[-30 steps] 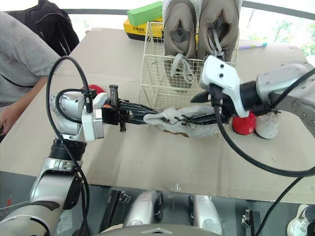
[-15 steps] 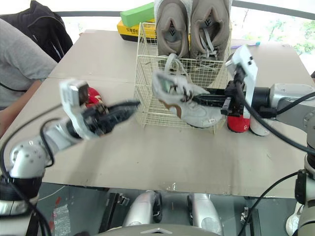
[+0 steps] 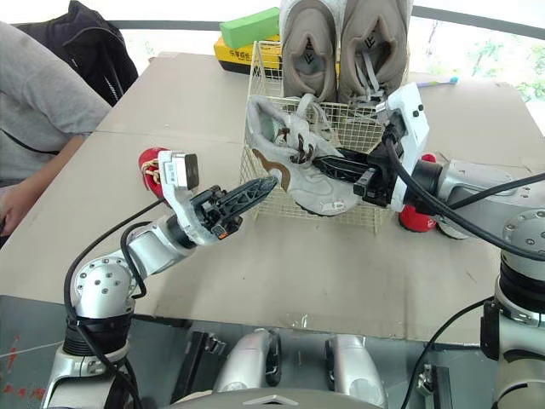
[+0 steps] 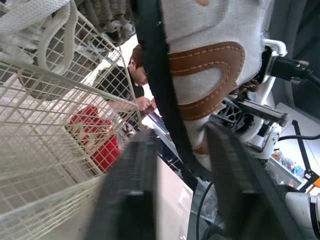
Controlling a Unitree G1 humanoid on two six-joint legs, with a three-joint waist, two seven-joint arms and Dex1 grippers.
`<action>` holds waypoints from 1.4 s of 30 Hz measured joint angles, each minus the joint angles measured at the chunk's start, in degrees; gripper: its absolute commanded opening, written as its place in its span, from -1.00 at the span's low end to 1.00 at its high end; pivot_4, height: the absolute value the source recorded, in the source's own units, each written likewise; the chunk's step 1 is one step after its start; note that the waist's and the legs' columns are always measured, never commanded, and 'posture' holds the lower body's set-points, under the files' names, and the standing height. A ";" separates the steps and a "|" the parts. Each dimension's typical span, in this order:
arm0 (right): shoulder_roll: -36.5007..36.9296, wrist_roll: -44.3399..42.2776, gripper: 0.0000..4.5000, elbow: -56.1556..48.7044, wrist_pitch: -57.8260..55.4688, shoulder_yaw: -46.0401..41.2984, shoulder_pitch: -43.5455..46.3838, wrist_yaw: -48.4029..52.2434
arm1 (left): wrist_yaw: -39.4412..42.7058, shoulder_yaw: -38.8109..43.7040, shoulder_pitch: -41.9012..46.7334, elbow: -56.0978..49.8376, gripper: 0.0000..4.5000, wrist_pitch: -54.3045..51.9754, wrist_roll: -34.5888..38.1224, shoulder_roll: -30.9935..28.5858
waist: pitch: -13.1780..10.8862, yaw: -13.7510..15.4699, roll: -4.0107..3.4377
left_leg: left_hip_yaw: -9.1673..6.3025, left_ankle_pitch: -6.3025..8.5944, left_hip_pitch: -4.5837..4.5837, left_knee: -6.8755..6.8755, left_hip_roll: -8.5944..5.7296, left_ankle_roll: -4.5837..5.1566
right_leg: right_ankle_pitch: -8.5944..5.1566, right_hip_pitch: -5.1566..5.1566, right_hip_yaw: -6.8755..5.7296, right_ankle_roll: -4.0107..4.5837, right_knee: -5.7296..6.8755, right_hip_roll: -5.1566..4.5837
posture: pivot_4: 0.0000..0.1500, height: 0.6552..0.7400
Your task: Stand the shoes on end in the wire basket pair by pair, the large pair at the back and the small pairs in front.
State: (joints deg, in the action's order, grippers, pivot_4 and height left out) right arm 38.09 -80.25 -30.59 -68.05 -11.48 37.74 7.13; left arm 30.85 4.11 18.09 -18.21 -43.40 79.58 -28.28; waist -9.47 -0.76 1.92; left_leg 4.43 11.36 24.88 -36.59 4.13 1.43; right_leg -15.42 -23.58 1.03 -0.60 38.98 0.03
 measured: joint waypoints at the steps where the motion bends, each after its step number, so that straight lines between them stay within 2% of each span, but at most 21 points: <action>1: 0.03 -0.23 -1.00 0.00 0.53 0.01 -0.31 -0.61 | 0.32 0.06 0.16 0.19 -0.99 -0.05 -0.65 0.25 | 0.00 0.01 0.00 | 0.02 0.00 0.00 0.01 -0.01 0.00 | 0.00 0.00 0.02 0.00 -0.01 -0.02 | 1.00 1.00; 7: 0.06 -2.35 -1.00 -0.44 3.03 0.47 -1.41 -4.19 | 0.92 0.95 1.31 1.69 -0.99 -0.79 -1.39 2.38 | 0.00 -0.01 0.00 | 0.04 0.00 0.00 0.00 -0.02 0.00 | 0.00 0.00 0.04 0.00 -0.02 -0.03 | 1.00 1.00; 10: 0.06 -3.67 -1.00 -1.56 4.64 0.48 -1.92 -5.47 | 1.37 2.35 1.54 1.91 -0.60 -1.95 0.46 3.16 | 0.00 -0.05 0.00 | 0.01 0.00 0.01 0.01 0.01 0.00 | 0.00 0.00 0.02 0.00 -0.02 -0.04 | 1.00 1.00; 12: 0.21 -3.88 -1.00 -2.16 5.48 0.84 -2.01 -6.25 | 1.37 2.57 1.93 1.94 -0.15 -2.73 1.06 3.30 | 0.00 -0.02 0.00 | 0.00 0.00 0.00 0.01 0.01 0.00 | 0.00 0.00 0.02 -0.01 -0.02 -0.04 | 1.00 1.00; 14: 0.30 -4.58 -1.00 -2.37 5.90 1.80 -2.35 -6.54 | 1.10 2.47 2.42 1.96 0.18 -2.86 0.22 3.93 | 0.00 -0.02 0.00 | 0.02 0.00 0.00 0.01 -0.02 0.00 | 0.00 0.01 0.03 -0.01 -0.02 -0.03 | 1.00 1.00; 18: 0.87 -5.89 -1.00 -3.69 6.89 2.93 -2.78 -6.77 | 0.07 1.98 3.66 2.90 0.99 -2.88 -2.15 5.15 | 0.00 0.01 0.00 | 0.02 0.00 0.02 0.00 -0.03 0.01 | 0.00 0.00 0.03 -0.01 -0.03 -0.04 | 1.00 1.00; 21: 1.82 -6.80 -1.00 -4.29 8.19 2.93 -3.29 -6.95 | -0.10 1.99 4.19 3.21 0.99 -2.94 -3.93 5.72 | 0.00 0.01 0.00 | 0.00 0.00 0.02 0.01 -0.02 0.00 | 0.00 0.00 0.02 -0.01 -0.03 -0.03 | 1.00 1.00; 24: 2.33 -7.06 -1.00 -4.31 9.35 3.05 -3.73 -7.42 | 0.16 1.98 4.27 3.12 0.57 -3.08 -3.97 7.05 | 0.00 -0.03 0.00 | 0.02 0.00 0.01 0.00 -0.02 0.00 | 0.00 0.00 0.04 -0.01 -0.03 -0.04 | 1.00 1.00; 25: 2.36 -7.06 -1.00 -4.25 9.66 3.23 -3.75 -7.73 | 0.53 1.99 4.27 2.99 0.30 -3.27 -3.99 7.04 | 0.00 -0.06 0.00 | 0.02 0.00 0.01 0.01 -0.01 0.00 | 0.00 0.00 0.04 -0.01 -0.02 -0.04 | 1.00 1.00; 27: 2.38 -7.07 -1.00 -4.15 9.79 3.37 -3.75 -7.94 | 1.31 1.99 4.25 2.79 -0.07 -3.56 -4.07 6.85 | 0.00 -0.05 0.00 | 0.01 0.00 0.01 0.01 0.00 0.00 | 0.00 0.00 0.03 -0.01 -0.02 -0.03 | 1.00 1.00; 28: 2.40 -7.07 -1.00 -4.07 10.01 3.63 -3.76 -8.17 | 1.79 2.00 4.24 2.59 -0.18 -3.64 -4.19 6.52 | 0.00 -0.05 0.00 | 0.01 0.00 0.00 0.01 0.00 0.00 | 0.00 0.00 0.03 -0.01 -0.02 -0.03 | 1.00 1.00; 34: 2.31 -6.56 -1.00 -3.76 11.25 4.12 -4.41 -8.64 | 2.80 2.07 5.15 1.85 -0.18 -3.60 -7.10 5.81 | 0.00 0.03 0.00 | 0.02 0.00 0.02 0.00 -0.02 0.00 | 0.00 0.00 0.03 -0.01 -0.03 -0.04 | 1.00 1.00; 35: 2.27 -5.92 -0.63 -3.78 11.89 4.12 -4.45 -8.22 | 3.18 2.09 6.02 2.04 -0.20 -3.60 -7.63 5.56 | 0.00 0.04 0.00 | 0.01 0.00 0.03 0.00 -0.03 0.00 | 0.00 0.00 0.02 -0.01 -0.04 -0.03 | 1.00 1.00; 37: 2.04 -4.90 -0.25 -3.99 13.51 4.08 -4.47 -7.05 | 3.98 2.16 7.43 2.33 -0.20 -3.62 -8.33 4.59 | 0.00 0.05 0.00 | 0.02 0.00 0.02 0.01 -0.03 0.01 | -0.01 0.01 0.03 -0.02 -0.04 -0.03 | 1.00 1.00; 38: 2.09 -2.73 -0.16 -4.83 14.80 4.08 -4.57 -5.32 | 5.29 2.11 8.60 3.67 -0.20 -3.85 -8.85 3.54 | 0.00 0.06 0.00 | -0.01 0.00 0.03 0.01 -0.03 0.01 | -0.01 0.00 0.00 -0.02 -0.05 -0.01 | 1.00 1.00; 39: 2.16 -0.21 0.12 -5.91 16.25 4.02 -4.76 -4.06 | 6.86 2.17 10.00 5.18 -0.20 -3.96 -9.76 1.64 | 0.00 0.01 0.00 | -0.02 0.00 0.04 0.01 -0.02 0.00 | -0.01 -0.02 -0.02 -0.02 -0.04 0.03 | 1.00 1.00; 41: 2.24 4.96 0.50 -7.95 19.68 3.21 -6.10 -1.63 | 10.78 2.28 14.34 9.37 -0.20 -4.05 -11.64 -2.00 | -0.01 0.07 0.01 | -0.11 0.00 0.06 0.01 -0.02 0.00 | -0.10 -0.05 -0.10 -0.16 -0.03 0.10 | 1.00 1.00; 42: 2.48 8.36 0.63 -9.96 22.94 1.30 -8.74 1.83 | 15.58 2.99 20.14 14.18 -0.20 -3.44 -14.55 -6.41 | -0.01 0.20 0.01 | -0.16 0.00 0.10 0.01 -0.02 0.00 | -0.10 -0.05 -0.16 -0.17 -0.07 0.13 | 1.00 1.00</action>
State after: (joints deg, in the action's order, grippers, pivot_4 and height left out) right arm 40.57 -71.89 -40.55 -45.11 -10.18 29.00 8.96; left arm 46.43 7.10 38.22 -4.03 -46.84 65.02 -34.69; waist -9.48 -0.57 1.93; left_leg 4.26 11.36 24.99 -36.57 4.12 1.43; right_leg -15.52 -23.62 0.87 -0.77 38.92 0.16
